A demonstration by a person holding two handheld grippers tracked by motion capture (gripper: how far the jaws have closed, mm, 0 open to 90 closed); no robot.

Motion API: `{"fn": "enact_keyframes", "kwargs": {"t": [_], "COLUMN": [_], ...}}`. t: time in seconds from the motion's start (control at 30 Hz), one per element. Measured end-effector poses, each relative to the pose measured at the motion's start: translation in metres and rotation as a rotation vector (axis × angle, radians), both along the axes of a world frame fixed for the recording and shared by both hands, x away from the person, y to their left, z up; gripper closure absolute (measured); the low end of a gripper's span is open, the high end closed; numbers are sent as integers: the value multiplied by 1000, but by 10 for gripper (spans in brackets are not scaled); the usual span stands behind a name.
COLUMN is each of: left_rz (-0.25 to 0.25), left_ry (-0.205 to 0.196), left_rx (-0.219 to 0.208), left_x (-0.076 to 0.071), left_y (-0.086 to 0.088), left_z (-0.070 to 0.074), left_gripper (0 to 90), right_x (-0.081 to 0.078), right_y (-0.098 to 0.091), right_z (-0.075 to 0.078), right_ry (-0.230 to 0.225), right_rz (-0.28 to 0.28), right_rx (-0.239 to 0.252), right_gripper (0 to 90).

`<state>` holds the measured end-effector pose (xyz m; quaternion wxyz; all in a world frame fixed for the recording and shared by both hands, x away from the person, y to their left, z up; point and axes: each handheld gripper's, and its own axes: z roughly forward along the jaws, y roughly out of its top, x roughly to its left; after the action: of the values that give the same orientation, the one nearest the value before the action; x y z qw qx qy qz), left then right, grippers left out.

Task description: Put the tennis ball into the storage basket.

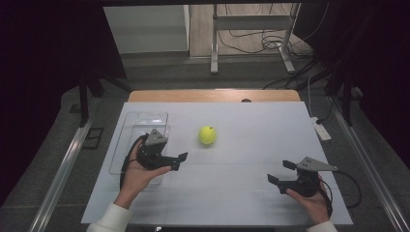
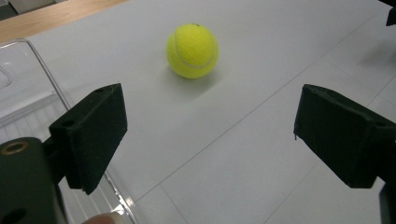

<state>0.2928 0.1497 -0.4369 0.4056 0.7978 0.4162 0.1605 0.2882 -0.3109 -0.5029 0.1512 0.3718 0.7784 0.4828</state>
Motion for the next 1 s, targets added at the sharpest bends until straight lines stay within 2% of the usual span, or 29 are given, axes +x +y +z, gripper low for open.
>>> {"fn": "enact_keyframes", "kwargs": {"t": [1.0], "left_rz": [-32], "left_ry": [19], "left_rx": [26], "left_x": [23], "left_y": [-18], "left_z": [5], "left_gripper": [102], "right_x": [0], "right_y": [0], "right_z": [-1], "right_ry": [2], "right_rz": [4], "right_rx": [-3], "right_gripper": [123]}}
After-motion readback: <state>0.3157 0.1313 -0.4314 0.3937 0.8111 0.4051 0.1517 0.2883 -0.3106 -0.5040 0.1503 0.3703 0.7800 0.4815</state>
